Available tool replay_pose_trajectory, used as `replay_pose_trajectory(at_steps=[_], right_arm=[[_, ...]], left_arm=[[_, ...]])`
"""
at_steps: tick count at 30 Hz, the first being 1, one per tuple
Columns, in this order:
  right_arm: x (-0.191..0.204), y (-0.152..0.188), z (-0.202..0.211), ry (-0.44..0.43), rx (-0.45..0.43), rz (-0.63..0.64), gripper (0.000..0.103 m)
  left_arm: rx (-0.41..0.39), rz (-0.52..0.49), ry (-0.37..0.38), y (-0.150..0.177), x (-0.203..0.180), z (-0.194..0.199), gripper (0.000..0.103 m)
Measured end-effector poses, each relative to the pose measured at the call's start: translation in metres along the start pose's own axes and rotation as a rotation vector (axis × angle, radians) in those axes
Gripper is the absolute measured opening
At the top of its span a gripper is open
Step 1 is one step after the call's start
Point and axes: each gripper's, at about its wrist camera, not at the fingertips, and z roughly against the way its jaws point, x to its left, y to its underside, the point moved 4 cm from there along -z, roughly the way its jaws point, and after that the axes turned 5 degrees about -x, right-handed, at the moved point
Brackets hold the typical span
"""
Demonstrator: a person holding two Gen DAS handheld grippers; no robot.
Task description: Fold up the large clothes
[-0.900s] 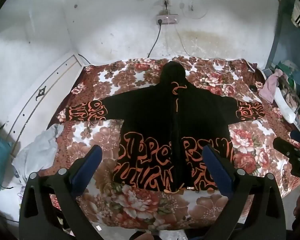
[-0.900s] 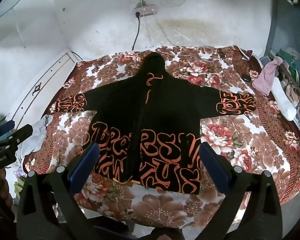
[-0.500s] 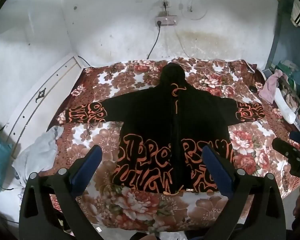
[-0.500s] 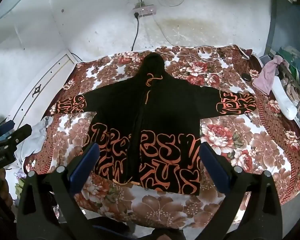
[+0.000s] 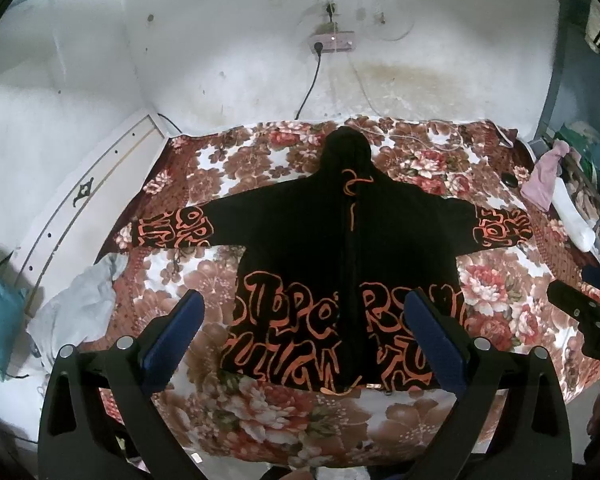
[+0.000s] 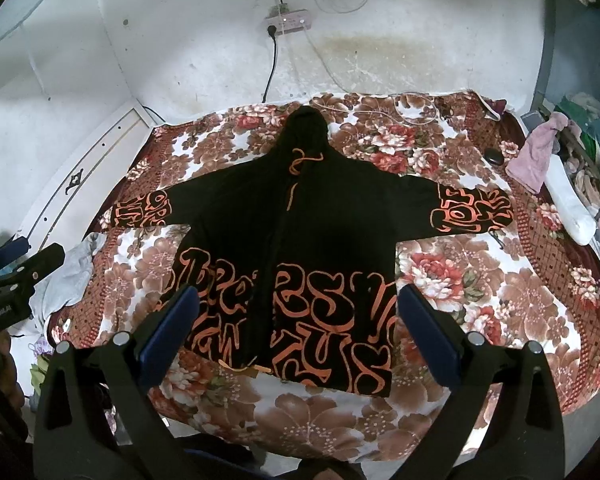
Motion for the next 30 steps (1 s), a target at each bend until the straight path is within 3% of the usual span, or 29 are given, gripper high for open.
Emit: replay_pose_trajectory(at_steps=[10, 13, 17, 24, 30], right_arm=[[-0.024, -0.013, -0.003, -0.005, 0.012, 0.012, 0.098], [-0.050, -0.019, -0.017, -0.020, 0.031, 0.003, 0.098], [-0.052, -0.024, -0.030, -0.003, 0.056, 0.012, 0.098], [-0.024, -0.031, -0.066, 0.006, 0.103, 0.007, 0.098], [0.025, -0.044, -0.100, 0.057, 0.107, -0.031, 0.098]], left_arm=[[0.034, 0.026, -0.044, -0.004, -0.026, -0.010, 0.098], [0.059, 0.053, -0.049, -0.004, -0.033, -0.017, 0.098], [0.088, 0.100, -0.046, -0.005, -0.027, -0.027, 0.098], [0.110, 0.130, -0.038, -0.013, 0.023, -0.060, 0.098], [0.138, 0.122, 0.044, -0.025, 0.086, -0.113, 0.098]])
